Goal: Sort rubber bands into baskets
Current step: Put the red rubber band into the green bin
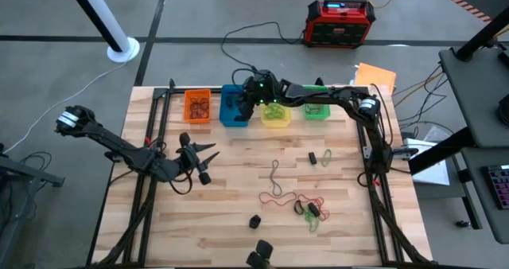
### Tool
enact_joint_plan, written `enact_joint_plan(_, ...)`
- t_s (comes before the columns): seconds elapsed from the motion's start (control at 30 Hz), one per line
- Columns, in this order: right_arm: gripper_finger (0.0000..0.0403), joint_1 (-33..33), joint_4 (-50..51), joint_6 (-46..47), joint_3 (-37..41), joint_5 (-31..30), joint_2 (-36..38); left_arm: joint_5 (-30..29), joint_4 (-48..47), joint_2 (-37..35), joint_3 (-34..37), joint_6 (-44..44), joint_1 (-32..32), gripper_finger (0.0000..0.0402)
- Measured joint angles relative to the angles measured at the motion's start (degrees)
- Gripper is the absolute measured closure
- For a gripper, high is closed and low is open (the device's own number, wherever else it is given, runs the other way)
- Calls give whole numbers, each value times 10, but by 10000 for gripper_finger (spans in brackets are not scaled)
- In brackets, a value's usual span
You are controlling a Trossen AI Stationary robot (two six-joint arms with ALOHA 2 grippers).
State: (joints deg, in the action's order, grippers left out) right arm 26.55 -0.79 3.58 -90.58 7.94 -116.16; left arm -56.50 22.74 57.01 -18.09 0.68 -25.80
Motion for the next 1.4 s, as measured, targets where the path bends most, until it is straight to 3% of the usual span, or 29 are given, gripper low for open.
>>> enact_joint_plan(0.2, 236, 0, 76, -11, -16, 4, 33, 7, 18, 0, 0, 50, 0, 278)
enact_joint_plan(0.37, 234, -15, 201, -29, -16, 79, 89, 106, 19, 1, 0, 109, -1, 278)
enact_joint_plan(0.47, 242, -42, 308, -51, -14, 97, 126, 143, 43, 15, 0, 151, -5, 278)
enact_joint_plan(0.63, 257, -114, 427, -73, -6, 96, 177, 147, 118, 72, 0, 171, -20, 278)
enact_joint_plan(0.87, 275, -211, 489, -45, 55, 96, 260, 156, 245, 180, -5, 160, -37, 278)
enact_joint_plan(1.03, 282, -259, 486, 10, 136, 88, 326, 156, 236, 233, -44, 141, -38, 278)
enact_joint_plan(1.17, 281, -289, 485, 46, 204, 34, 361, 155, 222, 263, -80, 95, -38, 278)
enact_joint_plan(1.4, 262, -342, 478, 50, 301, -20, 365, 152, 130, 290, -140, 58, -38, 278)
